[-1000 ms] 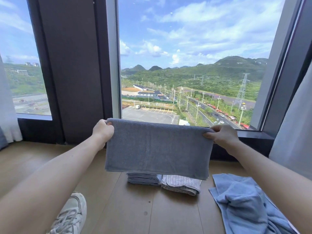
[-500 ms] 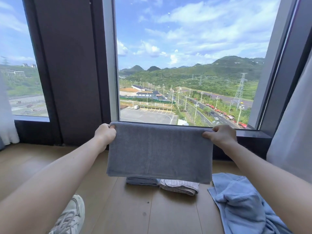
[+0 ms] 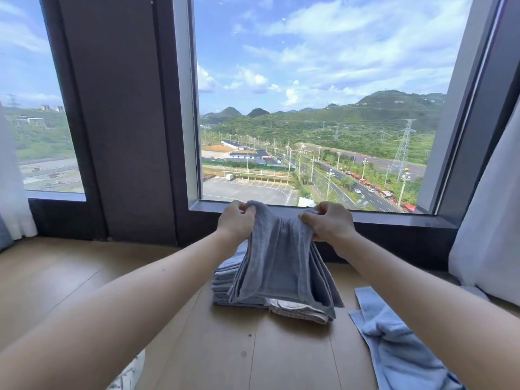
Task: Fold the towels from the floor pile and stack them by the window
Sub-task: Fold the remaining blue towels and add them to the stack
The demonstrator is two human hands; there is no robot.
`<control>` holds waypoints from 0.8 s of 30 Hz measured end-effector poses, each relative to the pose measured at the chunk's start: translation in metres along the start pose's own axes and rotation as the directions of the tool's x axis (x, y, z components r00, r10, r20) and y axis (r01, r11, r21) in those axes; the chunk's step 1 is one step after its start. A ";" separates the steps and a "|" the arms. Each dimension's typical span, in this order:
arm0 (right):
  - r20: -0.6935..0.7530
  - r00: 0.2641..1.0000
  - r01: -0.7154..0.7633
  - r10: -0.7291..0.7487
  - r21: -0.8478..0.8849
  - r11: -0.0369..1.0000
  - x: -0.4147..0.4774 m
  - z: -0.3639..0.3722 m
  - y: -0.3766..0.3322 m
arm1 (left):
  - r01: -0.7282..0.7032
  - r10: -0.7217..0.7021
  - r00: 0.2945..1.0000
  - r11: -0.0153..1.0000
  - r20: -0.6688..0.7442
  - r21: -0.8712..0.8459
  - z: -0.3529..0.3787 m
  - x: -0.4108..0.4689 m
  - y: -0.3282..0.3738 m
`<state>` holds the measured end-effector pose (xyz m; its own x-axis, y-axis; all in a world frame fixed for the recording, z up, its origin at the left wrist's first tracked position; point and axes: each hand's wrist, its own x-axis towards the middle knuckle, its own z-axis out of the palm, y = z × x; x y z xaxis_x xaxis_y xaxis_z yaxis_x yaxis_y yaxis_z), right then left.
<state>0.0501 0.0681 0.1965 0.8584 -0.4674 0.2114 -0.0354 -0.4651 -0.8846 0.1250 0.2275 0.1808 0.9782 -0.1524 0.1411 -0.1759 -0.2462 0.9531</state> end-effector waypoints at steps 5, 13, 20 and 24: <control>0.004 0.997 0.074 -0.074 -0.023 0.997 -0.007 0.014 -0.008 | -0.109 0.106 0.993 0.992 0.050 0.058 0.022 -0.018 0.009; 0.064 0.998 -0.027 0.016 0.170 0.985 -0.008 0.024 -0.016 | -0.119 0.118 0.986 0.993 0.119 0.001 0.023 -0.021 0.006; 0.229 0.974 -0.077 -0.001 0.333 0.940 -0.017 0.018 -0.029 | -0.047 0.085 0.973 0.983 0.215 -0.178 0.018 -0.027 0.007; 0.278 0.959 -0.040 -0.053 0.319 0.947 -0.017 0.014 -0.032 | -0.026 0.083 0.972 0.967 0.219 -0.252 0.017 -0.024 0.004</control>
<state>0.0436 0.1018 0.2156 0.9675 -0.2148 0.1338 0.0950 -0.1816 -0.9788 0.0988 0.2137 0.1763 0.9123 -0.3779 0.1574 -0.1673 0.0068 0.9859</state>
